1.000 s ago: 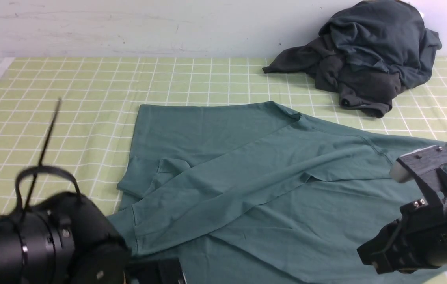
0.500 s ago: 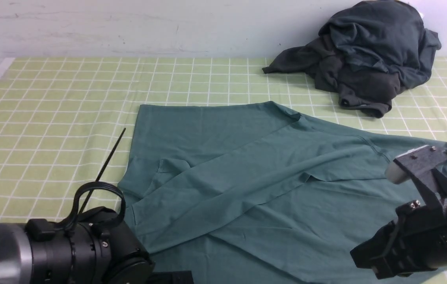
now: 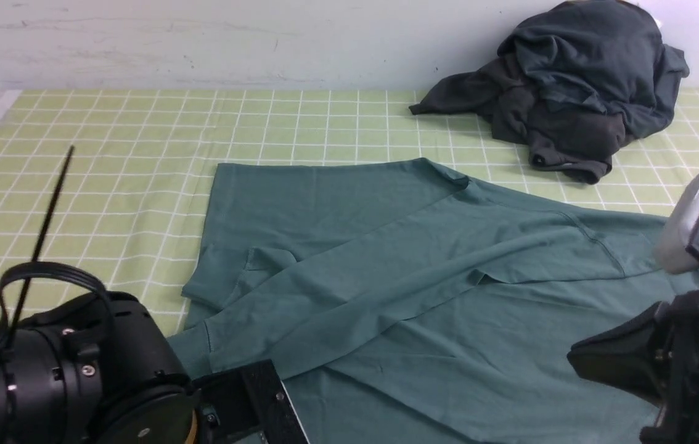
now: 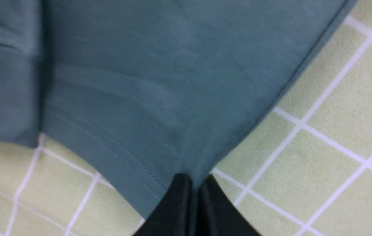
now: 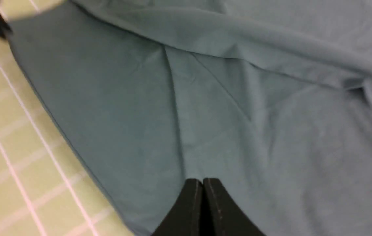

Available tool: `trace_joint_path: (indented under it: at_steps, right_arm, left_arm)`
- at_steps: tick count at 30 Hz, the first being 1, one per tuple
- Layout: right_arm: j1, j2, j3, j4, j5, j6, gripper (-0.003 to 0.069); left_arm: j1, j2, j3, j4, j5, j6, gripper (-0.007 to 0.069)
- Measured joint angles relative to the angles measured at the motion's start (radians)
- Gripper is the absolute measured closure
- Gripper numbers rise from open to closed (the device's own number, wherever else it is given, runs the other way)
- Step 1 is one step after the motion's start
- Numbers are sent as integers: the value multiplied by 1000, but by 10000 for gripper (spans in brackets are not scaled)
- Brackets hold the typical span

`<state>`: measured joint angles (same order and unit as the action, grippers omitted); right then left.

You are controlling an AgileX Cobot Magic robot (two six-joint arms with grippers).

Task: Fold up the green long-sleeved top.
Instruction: Use both arms simultaneously to clamp the lower edge of the clothing fabric

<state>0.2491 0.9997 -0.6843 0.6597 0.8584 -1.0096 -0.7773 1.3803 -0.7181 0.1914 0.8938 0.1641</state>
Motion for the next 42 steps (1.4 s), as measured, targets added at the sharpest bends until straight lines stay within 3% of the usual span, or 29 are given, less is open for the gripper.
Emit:
trace_joint_path:
  at_steps: [5, 8, 13, 18, 23, 28, 42]
  right_arm:
    - [0, -1, 0, -210, 42, -34, 601]
    - [0, 47, 11, -496, 63, -30, 489]
    - [0, 188, 85, -802, -8, -18, 345]
    - [0, 315, 125, -1055, -174, 48, 322]
    - [0, 438, 129, -1253, -257, 137, 357]
    - [1, 520, 127, -1335, -234, 183, 412]
    - [1, 473, 129, -1325, -256, 241, 581]
  left_arm:
    - [0, -45, 0, -1, -17, -65, 625]
    - [0, -49, 0, -20, -46, -83, 625]
    - [0, -49, 0, -49, -57, -86, 625]
    - [0, -49, 0, -59, -57, -86, 625]
    - [0, -49, 0, -62, -57, -89, 625]
    - [0, -49, 0, -62, -57, -110, 625]
    - [0, -49, 0, -62, -57, -138, 625]
